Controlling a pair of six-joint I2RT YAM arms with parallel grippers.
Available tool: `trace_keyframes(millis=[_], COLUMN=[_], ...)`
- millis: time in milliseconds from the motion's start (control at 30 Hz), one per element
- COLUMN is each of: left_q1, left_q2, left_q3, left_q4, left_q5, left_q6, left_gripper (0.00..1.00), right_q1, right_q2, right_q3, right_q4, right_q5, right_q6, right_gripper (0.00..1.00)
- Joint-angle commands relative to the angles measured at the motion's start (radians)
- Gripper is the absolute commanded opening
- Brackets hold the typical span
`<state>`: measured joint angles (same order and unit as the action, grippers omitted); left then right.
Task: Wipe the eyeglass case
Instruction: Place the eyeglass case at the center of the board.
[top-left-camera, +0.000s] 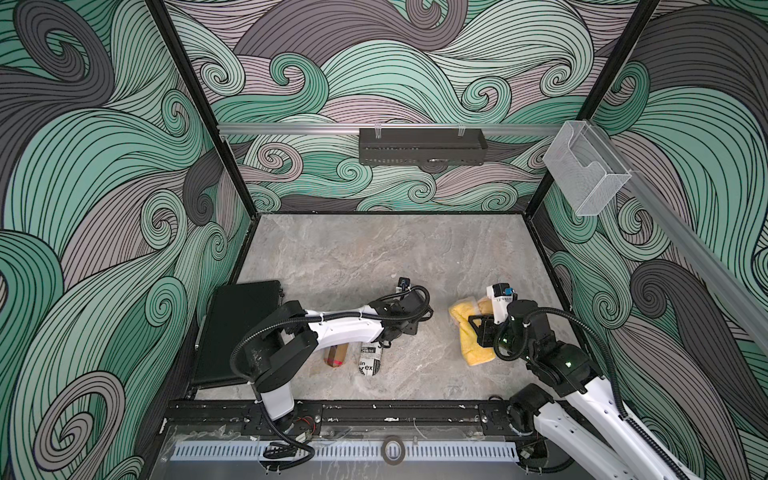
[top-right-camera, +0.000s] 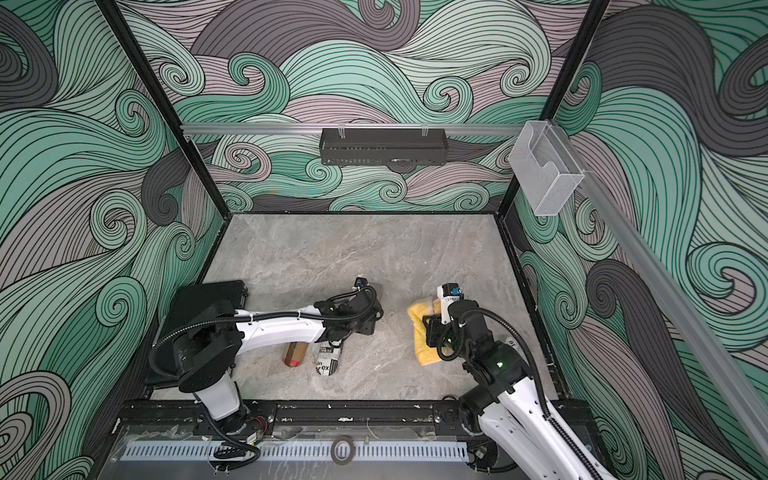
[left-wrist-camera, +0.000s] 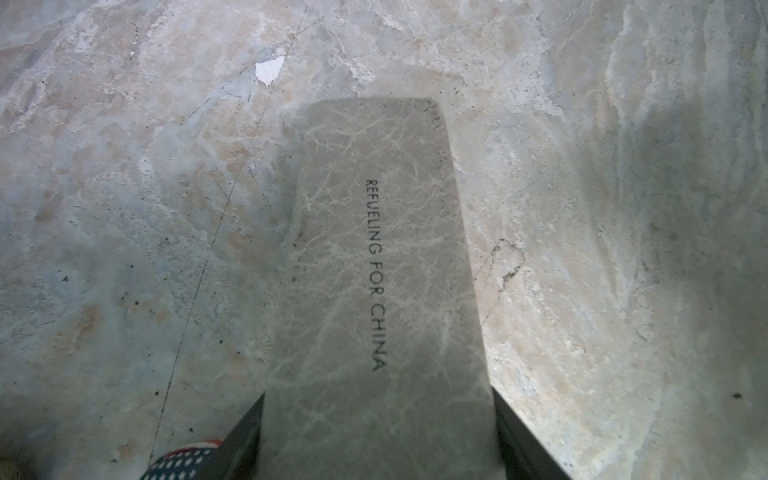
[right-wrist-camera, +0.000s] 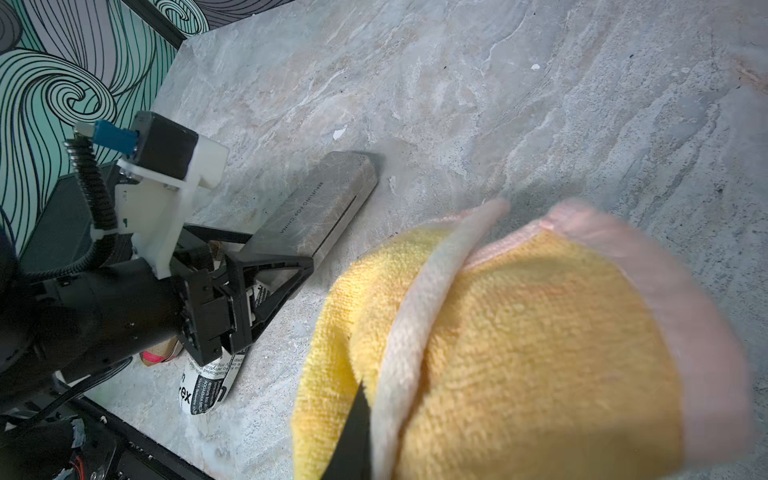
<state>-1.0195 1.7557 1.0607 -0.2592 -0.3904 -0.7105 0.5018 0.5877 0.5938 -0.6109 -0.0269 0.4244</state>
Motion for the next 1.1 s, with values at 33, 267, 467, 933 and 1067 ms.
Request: trace_keyframes(millis=[33,267,467,933,1067], left_q1=[0.002,0.0,0.0,0.001,0.002], left_q2=[0.043,0.077,0.096,0.068,0.031], left_q3=[0.011,0.013,0.018,-0.005,-0.017], left_q4=[0.014,0.025,0.021,-0.017,-0.038], left_q5=[-0.021,-0.025,-0.018,0.077,0.127], left_q6=[-0.024,-0.024,-0.022,-0.044,-0.036], left_gripper=[0.46,0.47,0.51,0.77,0.87], right_q1=[0.0,0.001,0.001,0.001,0.001], right_q2=[-0.001,0.009,0.012,0.009,0.007], right_q3=[0.001,0.001,0.003,0.003,0.0], right_q4=[-0.008,0.0,0.001,-0.001,0.0], right_q5=[0.015,-0.004,-0.006,-0.014,-0.013], right_q6=[0.004,0.004,-0.004,-0.013,-0.014], right_gripper=[0.0,0.0,0.0,0.0,0.0])
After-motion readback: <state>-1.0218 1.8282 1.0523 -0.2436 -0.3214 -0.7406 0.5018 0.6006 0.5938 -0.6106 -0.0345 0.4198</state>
